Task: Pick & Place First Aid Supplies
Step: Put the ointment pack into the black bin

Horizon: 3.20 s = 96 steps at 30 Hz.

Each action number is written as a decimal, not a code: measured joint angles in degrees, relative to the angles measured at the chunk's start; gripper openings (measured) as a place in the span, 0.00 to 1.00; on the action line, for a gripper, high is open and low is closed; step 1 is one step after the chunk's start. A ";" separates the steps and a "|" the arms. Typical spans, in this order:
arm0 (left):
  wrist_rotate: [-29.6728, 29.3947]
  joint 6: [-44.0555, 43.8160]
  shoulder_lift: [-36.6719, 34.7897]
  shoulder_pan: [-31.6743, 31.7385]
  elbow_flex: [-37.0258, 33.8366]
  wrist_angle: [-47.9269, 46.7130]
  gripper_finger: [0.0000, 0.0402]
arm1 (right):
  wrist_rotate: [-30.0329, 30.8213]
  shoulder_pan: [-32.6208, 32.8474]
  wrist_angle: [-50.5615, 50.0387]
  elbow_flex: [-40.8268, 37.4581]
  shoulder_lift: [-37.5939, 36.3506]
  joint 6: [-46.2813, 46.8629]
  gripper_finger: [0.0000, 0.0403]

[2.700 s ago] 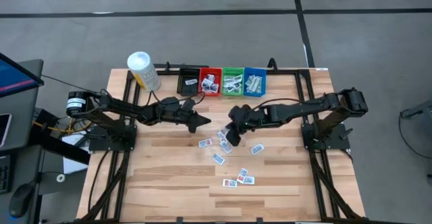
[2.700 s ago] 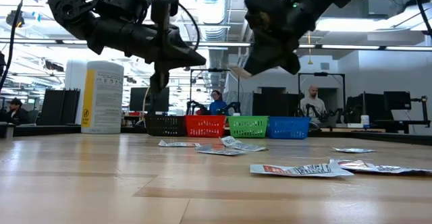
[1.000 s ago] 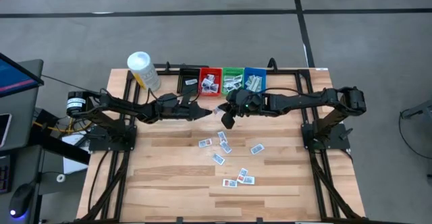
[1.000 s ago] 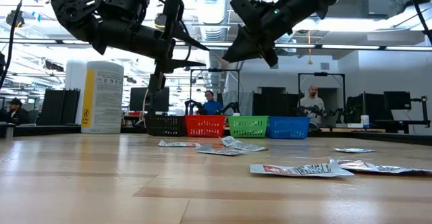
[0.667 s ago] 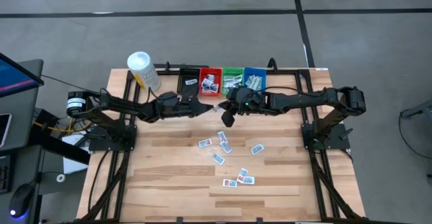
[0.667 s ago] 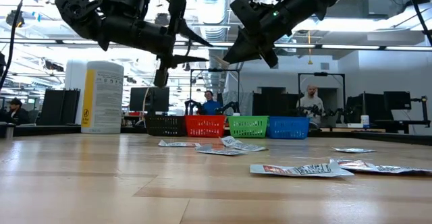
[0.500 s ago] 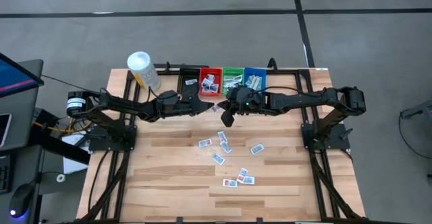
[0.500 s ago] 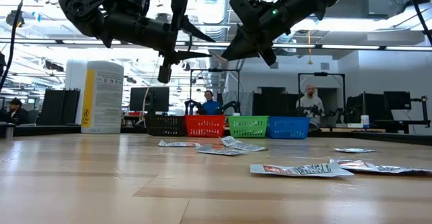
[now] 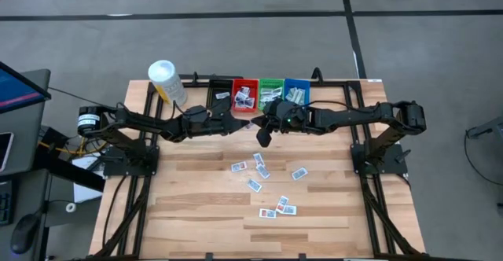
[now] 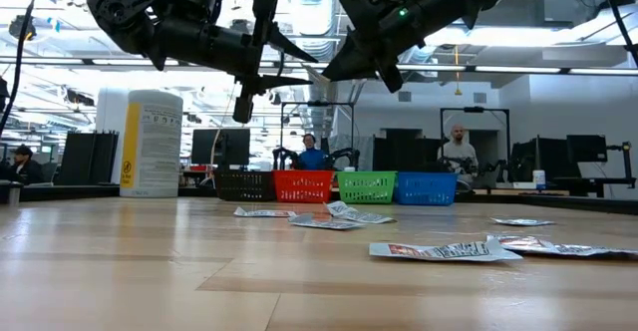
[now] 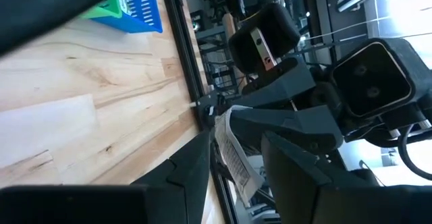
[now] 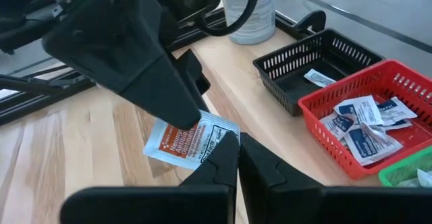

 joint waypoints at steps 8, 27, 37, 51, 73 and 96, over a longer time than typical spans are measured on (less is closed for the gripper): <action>0.02 3.33 0.00 0.00 0.00 -0.02 0.34 | -0.02 0.76 0.04 0.00 0.00 -0.26 0.00; 0.28 5.98 0.00 -0.02 -0.01 -0.26 0.28 | 0.11 0.52 2.08 0.00 0.00 -0.48 0.00; 0.28 7.69 0.00 -0.02 0.00 -0.31 0.03 | 0.20 0.50 2.03 0.00 0.00 -0.46 0.02; 0.21 9.30 0.00 0.02 -0.02 -0.28 0.02 | 0.20 0.62 1.25 0.00 0.00 -0.46 0.30; -0.95 35.14 0.00 13.87 -0.02 -0.57 0.03 | 0.26 8.85 -16.22 0.02 -0.04 6.17 0.52; -9.99 49.49 -0.02 28.09 -0.04 -14.19 0.06 | 5.35 13.18 -18.64 0.02 -0.02 12.24 0.42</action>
